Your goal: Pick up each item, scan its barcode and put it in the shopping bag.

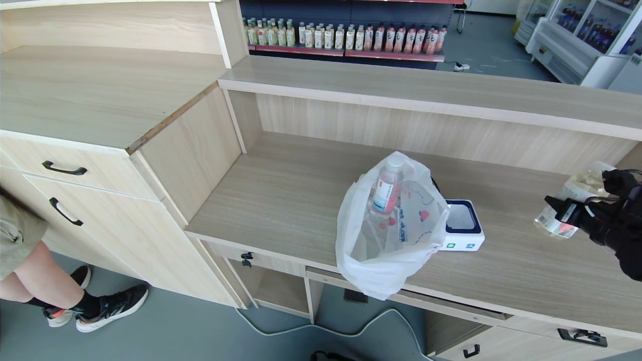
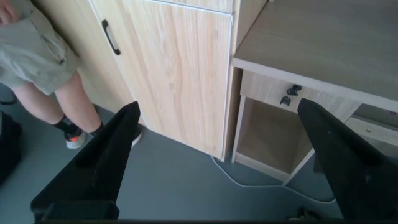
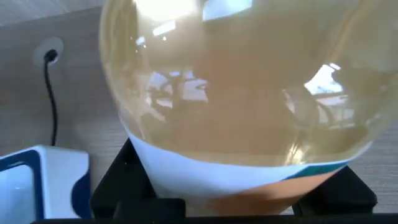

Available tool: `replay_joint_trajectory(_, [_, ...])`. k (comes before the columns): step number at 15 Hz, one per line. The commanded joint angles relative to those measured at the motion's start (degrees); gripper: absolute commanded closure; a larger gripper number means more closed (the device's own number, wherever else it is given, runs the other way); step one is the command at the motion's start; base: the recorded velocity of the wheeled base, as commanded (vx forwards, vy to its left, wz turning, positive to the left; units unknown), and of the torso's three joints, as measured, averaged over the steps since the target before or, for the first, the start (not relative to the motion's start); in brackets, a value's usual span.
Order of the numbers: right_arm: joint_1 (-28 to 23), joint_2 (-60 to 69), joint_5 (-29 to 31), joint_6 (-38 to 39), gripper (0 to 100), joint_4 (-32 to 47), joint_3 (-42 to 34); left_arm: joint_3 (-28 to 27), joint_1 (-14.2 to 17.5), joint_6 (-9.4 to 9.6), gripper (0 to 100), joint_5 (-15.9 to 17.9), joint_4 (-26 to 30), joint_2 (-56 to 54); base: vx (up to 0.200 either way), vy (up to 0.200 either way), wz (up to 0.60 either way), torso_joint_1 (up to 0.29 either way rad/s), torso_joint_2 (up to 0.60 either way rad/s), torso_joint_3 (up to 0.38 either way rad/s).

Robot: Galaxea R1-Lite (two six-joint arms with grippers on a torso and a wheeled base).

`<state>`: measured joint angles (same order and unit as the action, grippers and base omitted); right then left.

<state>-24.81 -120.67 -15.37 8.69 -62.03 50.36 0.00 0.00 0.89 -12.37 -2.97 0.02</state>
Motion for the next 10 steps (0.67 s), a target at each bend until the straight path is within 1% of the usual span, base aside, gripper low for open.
replay_joint_trajectory(1, [4.6,22.0,-11.2,14.3,100,16.2,1.2,0.0,0.0,-0.01,0,0.0,0.0,0.0,0.000,0.000,0.00,0.000,0.00,0.000])
replay_joint_trajectory(2, [6.2,28.1,-15.7,17.9,100,22.7,2.6,0.0,0.0,-0.01,0,0.0,0.1,0.0,0.000,0.000,0.00,0.000,0.00,0.000])
replay_joint_trajectory(3, [7.0,31.2,-18.2,19.2,100,26.0,3.2,0.0,0.0,-0.01,0,0.0,0.0,0.0,0.000,0.000,0.00,0.000,0.00,0.000])
replay_joint_trajectory(4, [8.9,38.5,-25.1,22.9,100,33.2,3.9,0.0,0.0,-0.01,0,0.0,0.0,0.0,0.000,0.000,0.00,0.000,0.00,0.000])
replay_joint_trajectory(5, [9.7,42.4,-29.6,24.3,100,36.2,3.5,0.0,0.0,-0.01,0,0.0,0.0,0.0,0.000,0.000,0.00,0.000,0.00,0.000])
replay_joint_trajectory(6, [10.8,45.4,-32.7,25.3,100,37.8,2.9,0.0,0.0,-0.01,0,0.0,0.0,0.0,0.000,0.000,0.00,0.000,0.00,0.000])
replay_joint_trajectory(8, [14.0,49.1,-35.5,26.8,100,39.8,2.7,0.0,0.0,-0.01,0,0.0,0.0,0.0,0.000,0.000,0.00,0.000,0.00,0.000])
replay_joint_trajectory(10, [20.5,52.0,-35.6,26.8,100,39.9,2.3,0.0,0.0,-0.01,0,0.0,0.0,0.0,0.000,0.000,0.00,0.000,0.00,0.000])
